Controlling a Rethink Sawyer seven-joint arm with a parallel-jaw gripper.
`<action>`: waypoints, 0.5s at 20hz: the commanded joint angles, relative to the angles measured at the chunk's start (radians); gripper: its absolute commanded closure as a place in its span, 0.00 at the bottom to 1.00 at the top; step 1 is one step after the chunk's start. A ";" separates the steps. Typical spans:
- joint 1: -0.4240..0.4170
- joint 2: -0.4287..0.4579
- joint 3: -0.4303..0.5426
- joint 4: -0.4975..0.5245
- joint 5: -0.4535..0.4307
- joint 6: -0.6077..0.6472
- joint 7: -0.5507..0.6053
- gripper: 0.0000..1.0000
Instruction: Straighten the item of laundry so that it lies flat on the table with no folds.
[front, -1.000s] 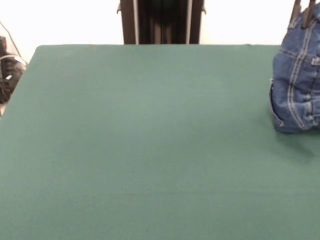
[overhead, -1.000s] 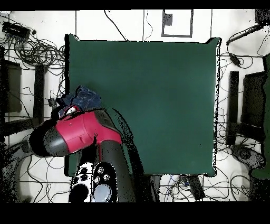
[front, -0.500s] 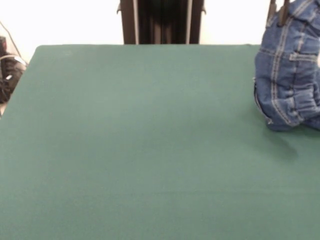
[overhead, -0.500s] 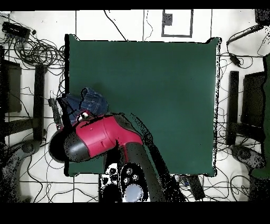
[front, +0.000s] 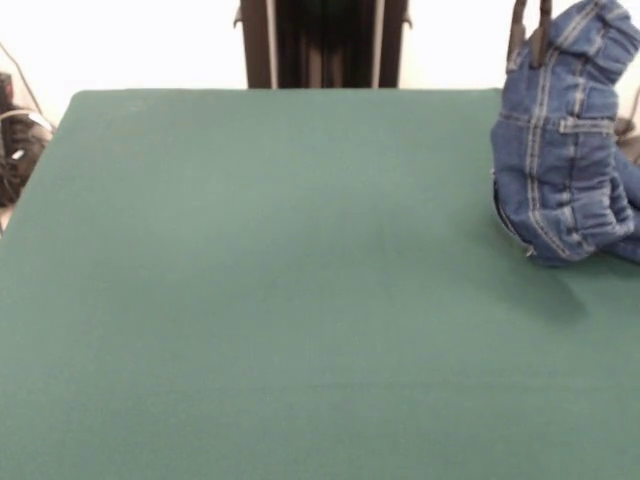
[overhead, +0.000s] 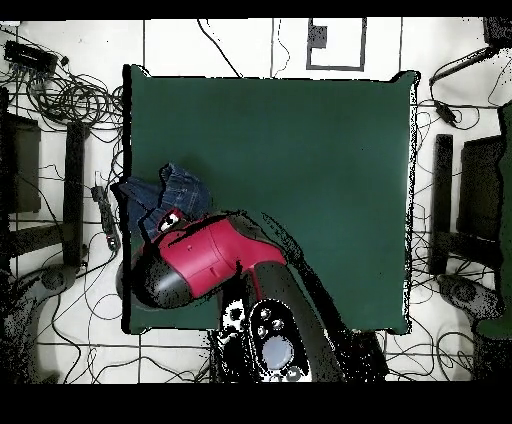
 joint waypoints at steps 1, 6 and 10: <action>-0.062 0.044 0.162 0.065 -0.106 -0.044 -0.361 1.00; -0.126 0.047 0.209 0.080 -0.153 -0.049 -0.357 1.00; -0.134 0.005 0.211 0.146 -0.169 -0.057 -0.292 1.00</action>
